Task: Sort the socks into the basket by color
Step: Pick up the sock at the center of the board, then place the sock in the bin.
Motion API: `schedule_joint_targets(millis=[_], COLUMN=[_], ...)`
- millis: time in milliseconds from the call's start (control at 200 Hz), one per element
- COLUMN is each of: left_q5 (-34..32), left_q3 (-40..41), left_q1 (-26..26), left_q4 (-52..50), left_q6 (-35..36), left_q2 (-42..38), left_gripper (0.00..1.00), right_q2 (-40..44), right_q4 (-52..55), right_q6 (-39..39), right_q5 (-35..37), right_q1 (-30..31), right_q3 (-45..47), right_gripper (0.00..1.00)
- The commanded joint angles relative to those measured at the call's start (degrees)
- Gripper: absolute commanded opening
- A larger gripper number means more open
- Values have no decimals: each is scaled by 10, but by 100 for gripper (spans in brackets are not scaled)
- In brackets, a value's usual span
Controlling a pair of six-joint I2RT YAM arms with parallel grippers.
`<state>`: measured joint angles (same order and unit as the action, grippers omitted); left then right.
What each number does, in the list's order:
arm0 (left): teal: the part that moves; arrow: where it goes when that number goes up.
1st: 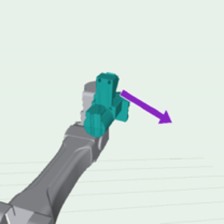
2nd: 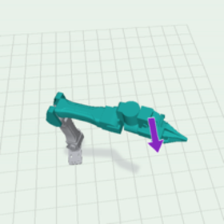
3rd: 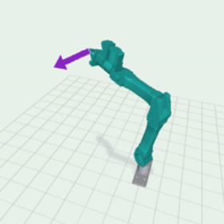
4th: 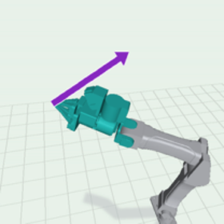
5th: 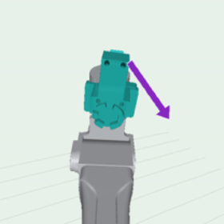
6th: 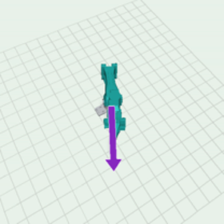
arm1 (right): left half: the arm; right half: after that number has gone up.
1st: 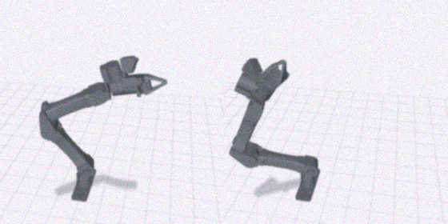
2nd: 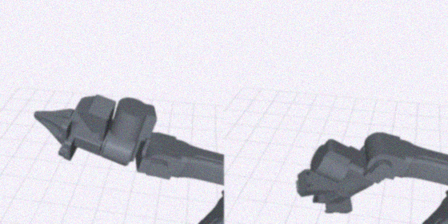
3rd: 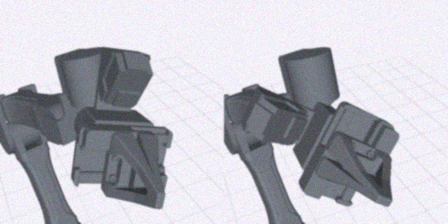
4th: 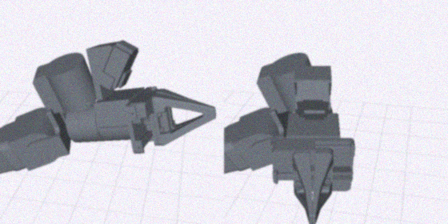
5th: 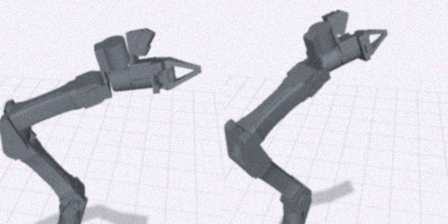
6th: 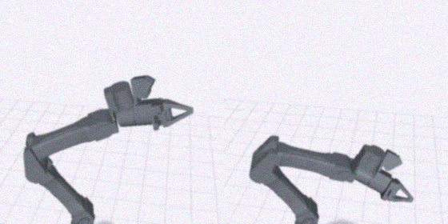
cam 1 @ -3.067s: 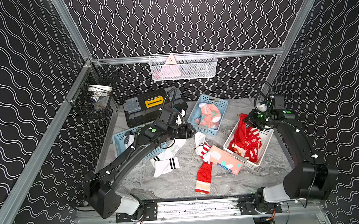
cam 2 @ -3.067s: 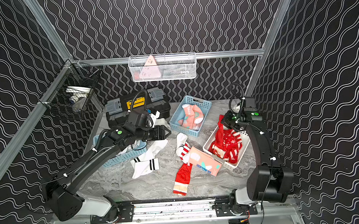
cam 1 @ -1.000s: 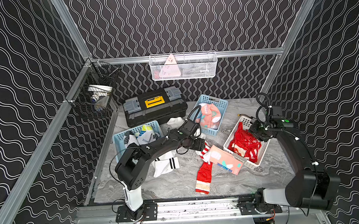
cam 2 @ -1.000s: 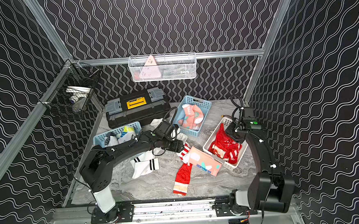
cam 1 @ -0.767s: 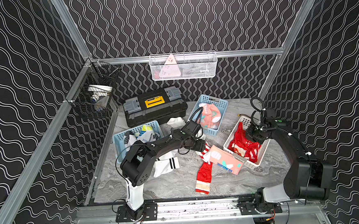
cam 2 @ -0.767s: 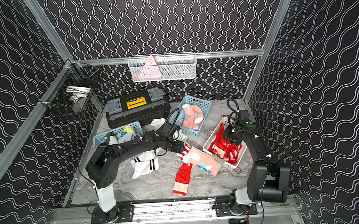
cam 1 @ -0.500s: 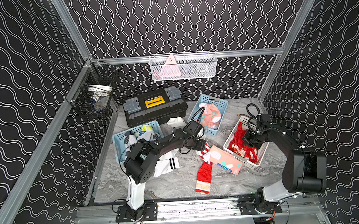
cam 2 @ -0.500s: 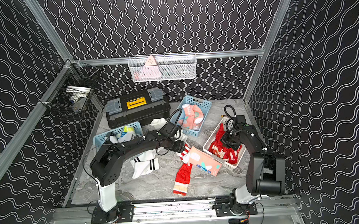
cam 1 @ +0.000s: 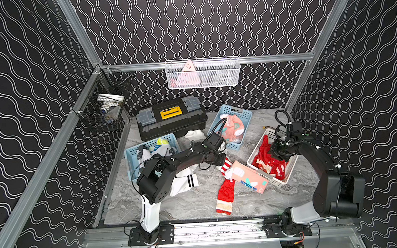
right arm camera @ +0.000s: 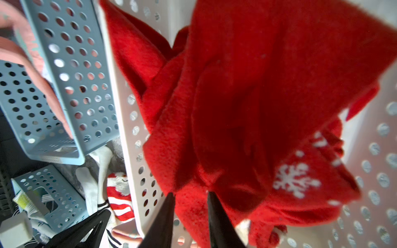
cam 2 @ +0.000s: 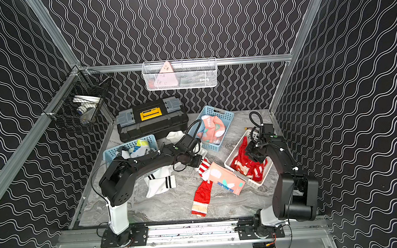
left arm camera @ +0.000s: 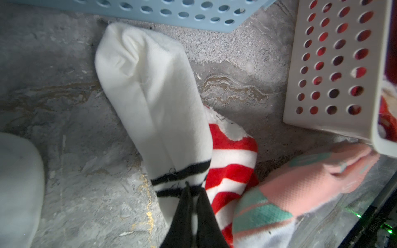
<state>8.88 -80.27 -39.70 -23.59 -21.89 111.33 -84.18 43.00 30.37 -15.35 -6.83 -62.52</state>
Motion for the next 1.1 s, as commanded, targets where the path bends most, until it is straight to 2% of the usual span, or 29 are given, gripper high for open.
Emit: schedule_joint_targets(millis=[0,105,175,575,676,861,1096], left_q5=[-10,-15,-15,-14,-19,-28,-44], left_q3=[-8,-11,-14,-36,-39,-40,-24], left_q1=[1,1,1,4,13,55,164], left_q4=[-6,-13,-17,-61,-82,-138,-215], left_q6=[13,17,20,23,17,-1,3], left_q2=[-15,-29,-42,-130,-162,-237,-326], left_gripper=[6,0,0,0,0,0,0], right_q2=[9,15,21,40,41,36,29], right_q4=[13,23,31,70,77,85,83], right_q6=[-9,-12,-14,-28,-29,-29,-29], right_q5=[-2,0,4,23,23,22,13], right_q1=[2,6,10,67,79,104,124], right_q3=[-14,-20,-44,-116,-124,-127,-128], right_gripper=[40,58,68,88,97,100,100])
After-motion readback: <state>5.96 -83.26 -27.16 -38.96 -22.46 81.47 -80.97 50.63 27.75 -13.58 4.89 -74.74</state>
